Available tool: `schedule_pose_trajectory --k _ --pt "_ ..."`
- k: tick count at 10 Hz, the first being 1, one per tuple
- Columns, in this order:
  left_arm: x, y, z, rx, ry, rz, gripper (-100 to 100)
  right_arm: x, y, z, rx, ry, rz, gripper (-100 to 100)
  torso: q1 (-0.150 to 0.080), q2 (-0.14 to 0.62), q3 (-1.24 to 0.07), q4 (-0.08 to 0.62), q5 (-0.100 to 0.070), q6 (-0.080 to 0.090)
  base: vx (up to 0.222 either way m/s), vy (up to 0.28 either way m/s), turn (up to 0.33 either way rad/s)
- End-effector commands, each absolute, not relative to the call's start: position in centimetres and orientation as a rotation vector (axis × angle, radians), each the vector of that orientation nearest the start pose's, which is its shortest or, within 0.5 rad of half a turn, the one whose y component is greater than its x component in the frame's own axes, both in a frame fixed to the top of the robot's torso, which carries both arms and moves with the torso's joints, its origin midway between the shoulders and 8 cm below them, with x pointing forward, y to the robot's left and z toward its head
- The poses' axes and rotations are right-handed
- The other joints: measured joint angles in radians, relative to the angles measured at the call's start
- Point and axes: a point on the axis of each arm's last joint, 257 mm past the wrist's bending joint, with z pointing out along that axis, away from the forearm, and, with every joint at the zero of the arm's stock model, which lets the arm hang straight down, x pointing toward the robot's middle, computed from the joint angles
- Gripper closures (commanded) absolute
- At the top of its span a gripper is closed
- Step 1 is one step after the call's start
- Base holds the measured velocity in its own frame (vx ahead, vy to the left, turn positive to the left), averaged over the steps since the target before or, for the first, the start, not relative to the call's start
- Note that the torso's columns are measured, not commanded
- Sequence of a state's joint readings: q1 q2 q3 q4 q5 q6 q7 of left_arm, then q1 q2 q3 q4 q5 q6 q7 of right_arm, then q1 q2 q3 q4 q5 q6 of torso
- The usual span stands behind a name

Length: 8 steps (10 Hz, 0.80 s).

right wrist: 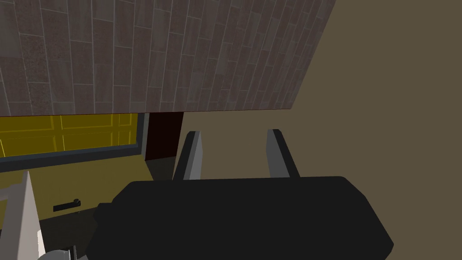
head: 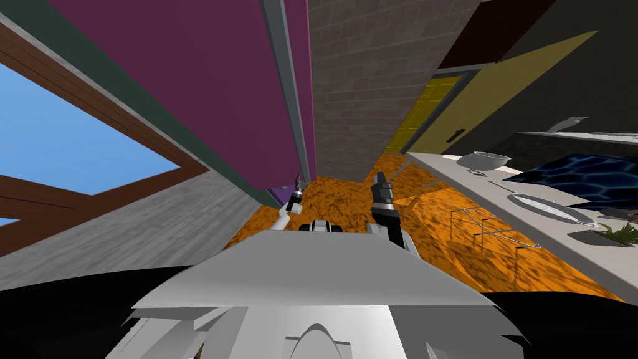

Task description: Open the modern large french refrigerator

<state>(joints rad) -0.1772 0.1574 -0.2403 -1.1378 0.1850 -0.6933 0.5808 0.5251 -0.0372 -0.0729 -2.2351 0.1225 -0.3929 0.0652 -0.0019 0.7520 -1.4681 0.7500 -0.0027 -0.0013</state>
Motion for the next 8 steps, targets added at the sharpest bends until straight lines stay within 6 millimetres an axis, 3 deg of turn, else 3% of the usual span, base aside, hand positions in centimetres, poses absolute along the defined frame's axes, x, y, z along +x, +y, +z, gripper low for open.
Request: schedule_pose_trajectory --k 1,2,3,8 --pt "55.1 15.4 -16.6 -1.164 0.83 -2.046 -100 36.4 -30.1 -2.6 0.656 0.839 1.035 0 0.0 0.001 0.0 0.002 -0.001 -0.001 -0.049 -0.004 0.013" --pt "54.4 15.7 -18.7 -1.201 0.857 -2.019 -100 36.4 -30.1 -2.6 0.656 0.839 1.035 0 0.0 0.002 0.001 0.004 -0.001 -0.001 -0.012 -0.002 -0.006" --pt "54.5 15.7 -19.1 -1.212 0.864 -2.012 0 36.4 -30.1 -2.6 0.656 0.839 1.035 0 0.001 0.0 0.0 0.0 0.0 -0.001 0.0 0.0 0.0" --pt "54.2 15.8 -20.6 -1.245 0.886 -1.988 0 36.4 -30.1 -2.6 0.656 0.839 1.035 0 0.002 -0.013 -0.007 -0.01 0.002 0.001 0.0 0.0 0.0"
